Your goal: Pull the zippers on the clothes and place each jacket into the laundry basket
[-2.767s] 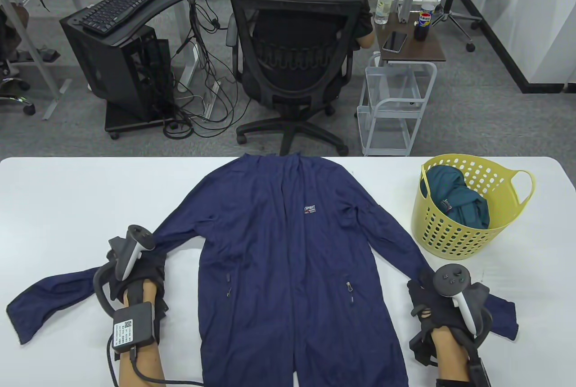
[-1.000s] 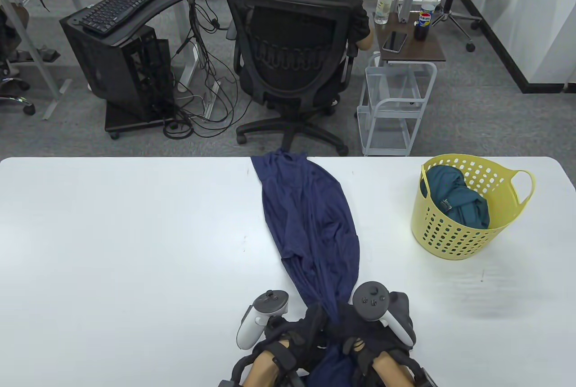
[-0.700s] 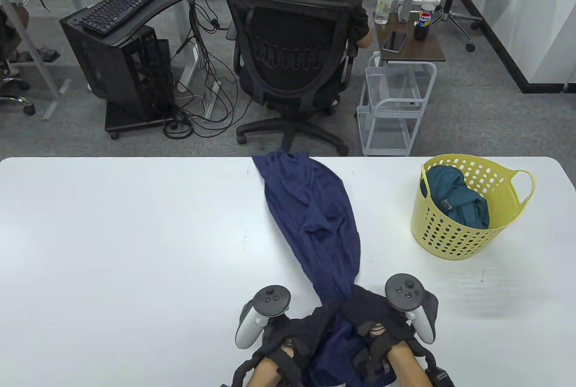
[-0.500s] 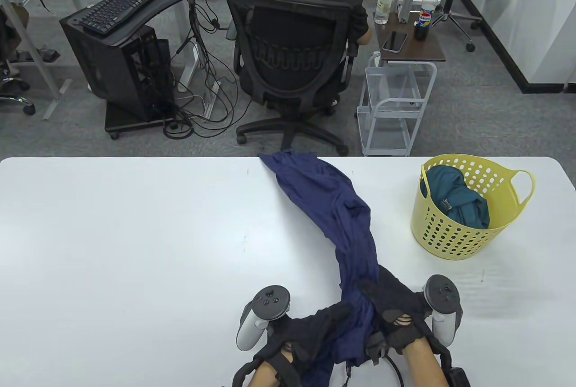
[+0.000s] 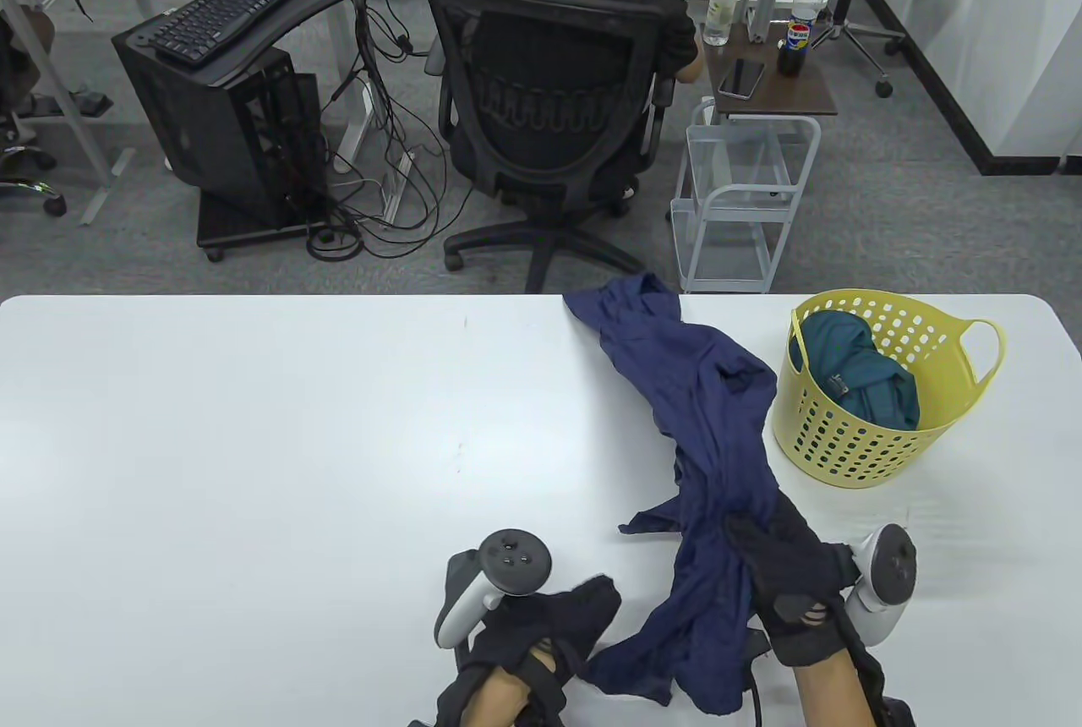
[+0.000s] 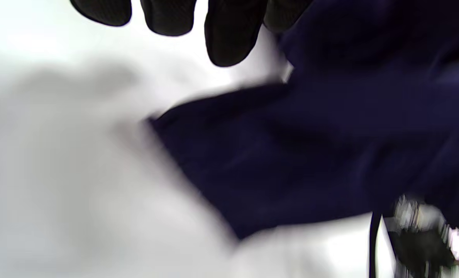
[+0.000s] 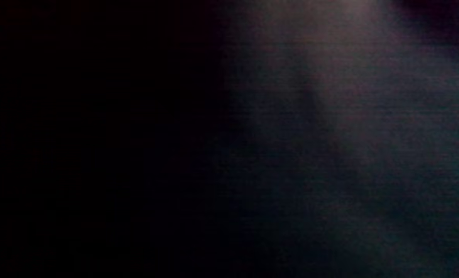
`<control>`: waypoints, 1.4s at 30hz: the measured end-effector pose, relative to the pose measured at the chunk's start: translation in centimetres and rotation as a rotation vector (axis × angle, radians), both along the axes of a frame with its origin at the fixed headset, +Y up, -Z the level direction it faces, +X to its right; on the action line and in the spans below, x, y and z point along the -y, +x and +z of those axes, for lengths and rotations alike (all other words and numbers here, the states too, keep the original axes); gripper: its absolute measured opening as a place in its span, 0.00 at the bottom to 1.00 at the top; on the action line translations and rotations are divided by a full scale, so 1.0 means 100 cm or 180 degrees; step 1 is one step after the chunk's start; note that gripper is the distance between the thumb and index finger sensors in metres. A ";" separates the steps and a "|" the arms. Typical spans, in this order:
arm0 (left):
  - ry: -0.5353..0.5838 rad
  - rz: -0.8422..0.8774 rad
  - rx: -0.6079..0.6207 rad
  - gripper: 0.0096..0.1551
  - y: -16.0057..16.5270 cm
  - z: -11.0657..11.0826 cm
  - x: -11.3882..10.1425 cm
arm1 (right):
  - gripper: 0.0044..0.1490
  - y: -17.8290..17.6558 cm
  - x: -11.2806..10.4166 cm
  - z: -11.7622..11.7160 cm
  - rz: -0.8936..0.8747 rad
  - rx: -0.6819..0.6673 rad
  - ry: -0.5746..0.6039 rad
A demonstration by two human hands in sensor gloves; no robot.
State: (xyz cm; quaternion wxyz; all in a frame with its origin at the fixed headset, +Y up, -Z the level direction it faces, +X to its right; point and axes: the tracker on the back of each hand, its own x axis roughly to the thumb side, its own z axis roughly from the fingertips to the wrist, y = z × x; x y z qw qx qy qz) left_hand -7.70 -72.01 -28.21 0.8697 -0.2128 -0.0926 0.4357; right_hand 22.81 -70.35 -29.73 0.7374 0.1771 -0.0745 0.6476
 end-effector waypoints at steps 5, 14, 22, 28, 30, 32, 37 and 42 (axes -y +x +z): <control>0.2058 -0.0001 -0.0100 0.54 0.013 0.011 -0.076 | 0.29 -0.017 -0.007 0.005 0.0360 -0.0202 0.0100; 0.2982 -0.0610 0.0182 0.59 0.051 0.015 -0.079 | 0.27 -0.032 -0.007 0.007 0.0902 -0.0751 0.0052; 0.2892 -0.0318 -0.0110 0.45 0.015 0.003 -0.056 | 0.32 -0.026 0.002 0.001 0.1012 -0.1090 -0.0282; 0.3031 -0.0331 -0.0125 0.44 0.012 0.015 -0.059 | 0.74 -0.043 0.003 0.006 0.2197 -0.0470 -0.0111; 0.3160 -0.0354 -0.0057 0.44 0.020 0.023 -0.064 | 0.84 -0.057 0.009 0.007 0.2610 -0.0728 -0.0238; 0.3300 -0.0407 0.0072 0.44 0.031 0.034 -0.070 | 0.85 -0.067 0.014 0.007 0.2681 -0.0780 -0.0199; 0.3496 -0.0523 0.0172 0.45 0.042 0.046 -0.075 | 0.58 -0.068 0.016 0.005 0.2408 -0.0686 -0.0080; 0.3123 0.0027 0.0079 0.55 0.030 0.036 -0.069 | 0.40 -0.057 0.014 0.002 0.1895 -0.0698 -0.0088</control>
